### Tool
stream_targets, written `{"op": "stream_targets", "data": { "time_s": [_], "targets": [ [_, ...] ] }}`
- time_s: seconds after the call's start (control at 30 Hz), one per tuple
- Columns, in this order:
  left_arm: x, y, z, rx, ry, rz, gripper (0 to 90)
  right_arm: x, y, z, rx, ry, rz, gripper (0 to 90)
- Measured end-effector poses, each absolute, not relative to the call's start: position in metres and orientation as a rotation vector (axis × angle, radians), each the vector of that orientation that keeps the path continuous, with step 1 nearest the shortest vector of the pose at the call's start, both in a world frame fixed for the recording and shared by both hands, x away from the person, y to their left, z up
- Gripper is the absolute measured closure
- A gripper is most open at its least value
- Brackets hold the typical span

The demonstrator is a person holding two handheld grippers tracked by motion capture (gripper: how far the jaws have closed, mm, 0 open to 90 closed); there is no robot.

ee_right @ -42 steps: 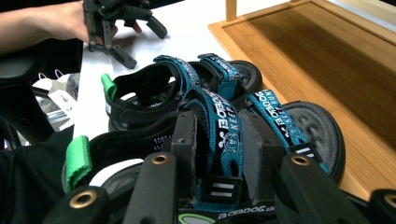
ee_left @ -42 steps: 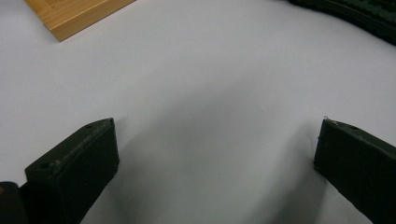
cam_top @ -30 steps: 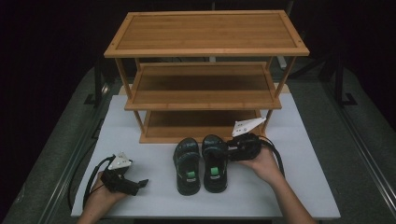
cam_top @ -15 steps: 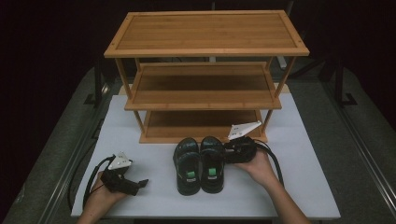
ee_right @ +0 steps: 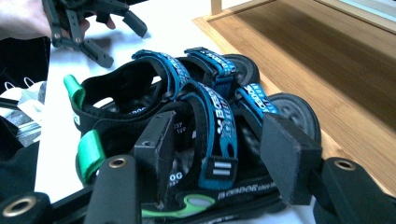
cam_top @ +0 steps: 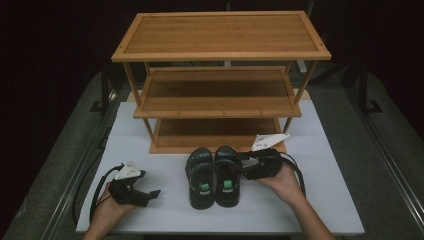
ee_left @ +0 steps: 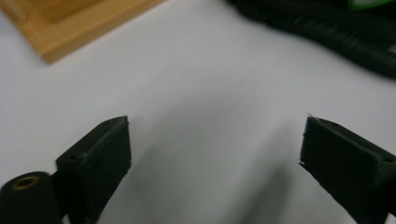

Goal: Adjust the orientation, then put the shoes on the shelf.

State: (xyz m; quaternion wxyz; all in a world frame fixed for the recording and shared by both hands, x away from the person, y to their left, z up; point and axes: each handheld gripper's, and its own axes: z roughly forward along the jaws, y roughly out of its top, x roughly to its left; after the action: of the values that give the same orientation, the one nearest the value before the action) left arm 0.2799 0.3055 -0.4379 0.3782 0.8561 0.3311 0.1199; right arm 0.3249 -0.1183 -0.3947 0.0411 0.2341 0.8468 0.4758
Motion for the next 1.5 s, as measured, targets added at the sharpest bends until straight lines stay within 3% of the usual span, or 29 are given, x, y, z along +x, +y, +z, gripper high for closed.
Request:
{"op": "stream_targets", "data": {
  "time_s": [0.23, 0.67, 1.07, 1.5],
  "targets": [
    [0.283, 0.282, -0.411, 2.112, 0.727, 0.245, 21.1, 0.323, -0.126, -0.395, 0.746, 2.576, 1.463, 44.7],
    [0.306, 0.223, -0.386, 2.125, 0.556, 0.171, 27.2, 0.323, -0.125, -0.395, 0.744, 2.579, 1.460, 46.2],
    [0.322, 0.193, -0.401, 2.189, 0.499, 0.094, 53.0, 0.325, -0.118, -0.398, 0.726, 2.614, 1.442, 52.0],
    [0.321, 0.193, -0.403, 2.159, 0.519, 0.133, 68.1, 0.326, -0.107, -0.406, 0.759, 2.633, 1.403, 68.3]
  ]
}}
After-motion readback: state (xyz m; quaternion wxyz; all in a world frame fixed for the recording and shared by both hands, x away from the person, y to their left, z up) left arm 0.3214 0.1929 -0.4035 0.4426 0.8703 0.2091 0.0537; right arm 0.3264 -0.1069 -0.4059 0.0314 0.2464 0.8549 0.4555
